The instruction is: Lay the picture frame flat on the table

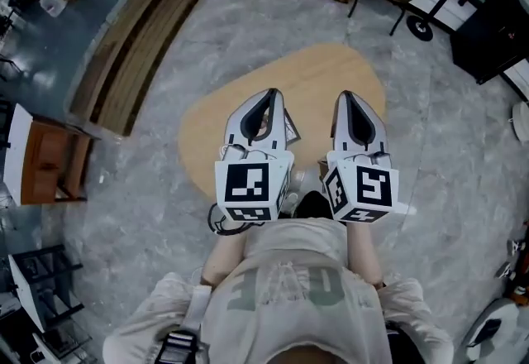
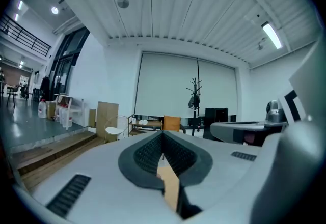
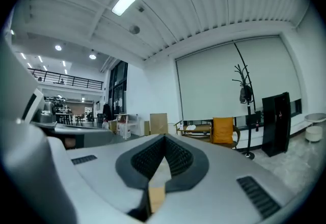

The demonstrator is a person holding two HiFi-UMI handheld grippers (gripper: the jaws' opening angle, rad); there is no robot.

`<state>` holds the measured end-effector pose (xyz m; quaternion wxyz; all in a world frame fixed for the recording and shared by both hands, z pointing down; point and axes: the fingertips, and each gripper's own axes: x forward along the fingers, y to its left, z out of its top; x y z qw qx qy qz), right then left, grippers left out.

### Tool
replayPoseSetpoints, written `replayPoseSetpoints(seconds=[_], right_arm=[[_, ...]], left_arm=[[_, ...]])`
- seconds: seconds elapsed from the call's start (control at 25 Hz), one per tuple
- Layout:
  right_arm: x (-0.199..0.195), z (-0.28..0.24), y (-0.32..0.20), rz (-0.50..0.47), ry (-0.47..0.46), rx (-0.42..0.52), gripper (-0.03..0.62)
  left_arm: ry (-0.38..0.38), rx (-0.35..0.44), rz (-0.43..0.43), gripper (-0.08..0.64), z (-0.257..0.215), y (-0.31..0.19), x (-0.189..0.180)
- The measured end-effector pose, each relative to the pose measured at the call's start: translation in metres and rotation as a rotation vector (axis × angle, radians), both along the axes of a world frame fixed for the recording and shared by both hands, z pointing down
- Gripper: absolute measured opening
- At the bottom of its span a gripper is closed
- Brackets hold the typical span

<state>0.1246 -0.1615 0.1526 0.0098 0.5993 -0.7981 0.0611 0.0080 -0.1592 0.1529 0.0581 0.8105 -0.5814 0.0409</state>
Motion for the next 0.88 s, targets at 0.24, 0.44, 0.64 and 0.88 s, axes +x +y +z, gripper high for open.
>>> replayPoseSetpoints(seconds=[0.24, 0.44, 0.64, 0.88], right_arm=[[0.019, 0.009, 0.032, 0.061, 0.030, 0.015, 0.006], [0.017, 0.007, 0.040, 0.066, 0.034, 0.026, 0.006], [0.019, 0.001, 0.041, 0.072, 0.039, 0.040, 0.006], [0.025, 0.003, 0.040, 0.088, 0.059, 0.044, 0.006]], left_arm=[[-0.021, 0.035, 0.019, 0.009, -0.006, 0.016, 0.012], [-0.029, 0.045, 0.035, 0.009, -0.007, 0.020, 0.015], [-0.034, 0.051, 0.055, 0.009, -0.010, 0.019, 0.023], [-0.026, 0.046, 0.065, 0.009, -0.003, 0.017, 0.026]])
